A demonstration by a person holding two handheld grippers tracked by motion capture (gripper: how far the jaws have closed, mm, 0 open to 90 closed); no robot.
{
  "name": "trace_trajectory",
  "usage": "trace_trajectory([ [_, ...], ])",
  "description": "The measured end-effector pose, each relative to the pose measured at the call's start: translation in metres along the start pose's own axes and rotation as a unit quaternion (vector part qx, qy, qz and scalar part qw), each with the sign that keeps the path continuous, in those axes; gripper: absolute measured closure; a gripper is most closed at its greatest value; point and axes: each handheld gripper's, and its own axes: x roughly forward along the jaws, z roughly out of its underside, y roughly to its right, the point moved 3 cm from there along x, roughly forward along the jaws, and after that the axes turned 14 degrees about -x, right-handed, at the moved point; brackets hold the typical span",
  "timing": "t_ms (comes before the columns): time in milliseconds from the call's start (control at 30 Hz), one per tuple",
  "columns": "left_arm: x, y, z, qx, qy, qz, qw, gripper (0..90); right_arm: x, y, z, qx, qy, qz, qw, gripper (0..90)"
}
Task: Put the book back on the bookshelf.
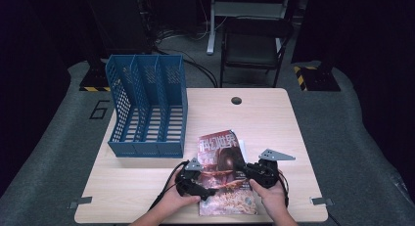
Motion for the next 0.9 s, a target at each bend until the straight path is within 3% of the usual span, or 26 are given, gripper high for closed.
trace_trajectory([
  [367,0.008,0.003,-0.006,-0.011,0.002,0.012,0.9999,1.9,-0.001,0.002,-0.001,0.001,0.008,-0.002,1.0,86.8],
  [500,0.009,0.005,-0.004,0.015,-0.002,0.004,0.9999,0.3,0.0,0.005,0.001,0.007,0.004,0.0,1.0,86.8],
  [567,0.009,0.005,-0.005,0.017,-0.006,0.003,0.9998,0.3,0.0,0.006,0.002,0.01,0.002,0.0,1.0,86.7],
  [900,0.01,0.005,-0.006,0.0,0.008,-0.007,0.9999,2.6,0.003,0.011,0.007,0.018,-0.008,0.002,0.9998,86.6],
])
